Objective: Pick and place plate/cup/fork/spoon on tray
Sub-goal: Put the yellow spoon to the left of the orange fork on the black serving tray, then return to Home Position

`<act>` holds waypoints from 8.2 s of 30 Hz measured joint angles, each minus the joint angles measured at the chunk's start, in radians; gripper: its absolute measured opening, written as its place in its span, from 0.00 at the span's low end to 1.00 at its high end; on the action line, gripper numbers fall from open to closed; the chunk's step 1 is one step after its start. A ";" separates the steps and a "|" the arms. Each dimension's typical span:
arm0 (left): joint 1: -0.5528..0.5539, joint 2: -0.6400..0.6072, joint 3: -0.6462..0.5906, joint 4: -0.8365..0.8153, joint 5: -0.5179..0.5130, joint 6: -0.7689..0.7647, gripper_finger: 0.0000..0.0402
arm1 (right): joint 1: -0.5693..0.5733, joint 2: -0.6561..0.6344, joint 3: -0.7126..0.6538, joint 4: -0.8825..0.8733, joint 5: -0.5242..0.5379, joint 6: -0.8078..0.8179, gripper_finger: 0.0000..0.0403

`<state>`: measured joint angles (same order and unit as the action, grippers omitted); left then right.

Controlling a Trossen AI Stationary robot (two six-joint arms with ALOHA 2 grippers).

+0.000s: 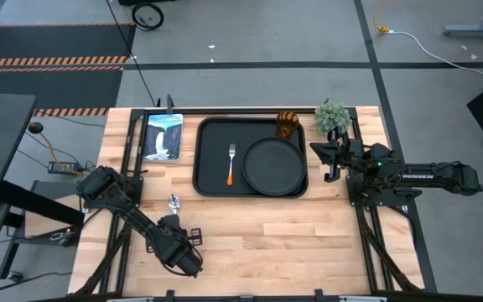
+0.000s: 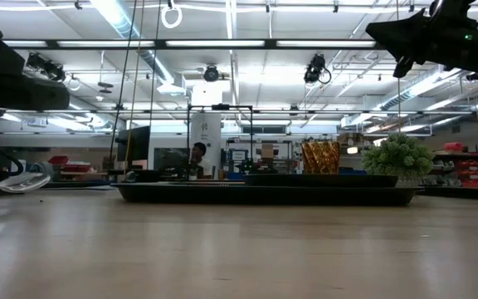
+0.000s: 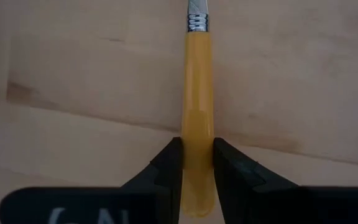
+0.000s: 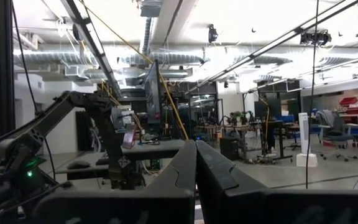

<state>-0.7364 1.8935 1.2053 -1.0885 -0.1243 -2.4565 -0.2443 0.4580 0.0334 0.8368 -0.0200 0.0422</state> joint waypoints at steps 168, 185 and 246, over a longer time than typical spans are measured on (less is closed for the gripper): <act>0.319 -0.852 -0.144 0.797 -0.206 2.470 0.43 | -0.294 -0.043 -0.027 -0.297 -0.209 0.210 0.06; 0.320 -1.298 -0.773 1.173 0.095 2.473 0.43 | -0.294 -0.043 -0.027 -0.292 -0.209 0.210 0.06; 0.397 -1.837 -1.137 1.166 0.095 2.467 0.43 | -0.294 -0.043 -0.027 -0.292 -0.209 0.210 0.06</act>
<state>-0.3397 0.0563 0.0685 0.0776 -0.0296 0.0105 -0.5381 0.4145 0.0067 0.5446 -0.2295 0.2523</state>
